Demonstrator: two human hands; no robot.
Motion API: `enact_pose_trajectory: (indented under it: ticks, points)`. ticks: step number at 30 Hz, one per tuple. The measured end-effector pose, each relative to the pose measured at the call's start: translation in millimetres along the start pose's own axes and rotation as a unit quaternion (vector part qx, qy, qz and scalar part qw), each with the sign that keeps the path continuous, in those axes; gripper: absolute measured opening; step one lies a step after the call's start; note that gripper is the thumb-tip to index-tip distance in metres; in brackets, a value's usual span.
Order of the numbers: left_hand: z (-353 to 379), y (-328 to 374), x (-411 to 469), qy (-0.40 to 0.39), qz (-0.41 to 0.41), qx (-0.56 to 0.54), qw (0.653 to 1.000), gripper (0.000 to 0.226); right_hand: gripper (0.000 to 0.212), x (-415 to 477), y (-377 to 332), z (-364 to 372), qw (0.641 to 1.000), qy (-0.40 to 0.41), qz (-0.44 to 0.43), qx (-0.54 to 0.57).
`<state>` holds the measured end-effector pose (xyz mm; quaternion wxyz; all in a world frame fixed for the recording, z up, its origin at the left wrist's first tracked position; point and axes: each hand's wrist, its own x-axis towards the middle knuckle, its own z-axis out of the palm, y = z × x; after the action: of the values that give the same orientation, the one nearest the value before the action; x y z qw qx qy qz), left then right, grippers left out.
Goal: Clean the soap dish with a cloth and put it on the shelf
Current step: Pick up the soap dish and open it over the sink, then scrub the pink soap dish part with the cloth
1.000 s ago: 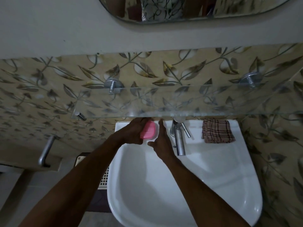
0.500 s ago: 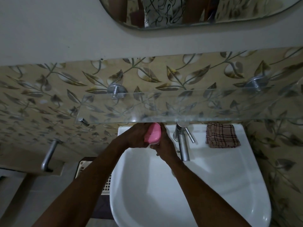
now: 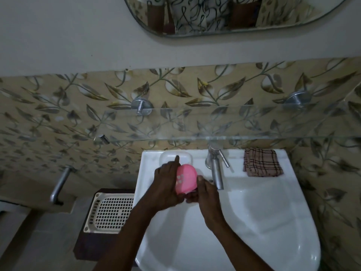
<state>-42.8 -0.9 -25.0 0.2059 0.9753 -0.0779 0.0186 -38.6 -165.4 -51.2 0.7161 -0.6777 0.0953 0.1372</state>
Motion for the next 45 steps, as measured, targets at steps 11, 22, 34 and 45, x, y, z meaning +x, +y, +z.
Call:
enact_pose_trajectory:
  ticks: [11,22,34,45]
  points:
    - [52,25,-53,-0.085,-0.382,-0.589,0.707,0.095,0.041,-24,32,-67,0.995,-0.076,0.063,-0.007]
    - [85,39,-47,-0.257,-0.368,-0.766,0.46,0.073,0.054,-3,5,-99,0.96,-0.082,0.018,-0.268]
    - [89,47,-62,-0.173,-0.391,-0.827,0.364,0.08,0.026,92,-28,-208,0.892,0.053,-0.12,-0.432]
    - [79,56,-64,-0.109,-0.402,-0.84,0.347,0.071,0.031,31,-9,-215,0.992,0.068,-0.012,0.11]
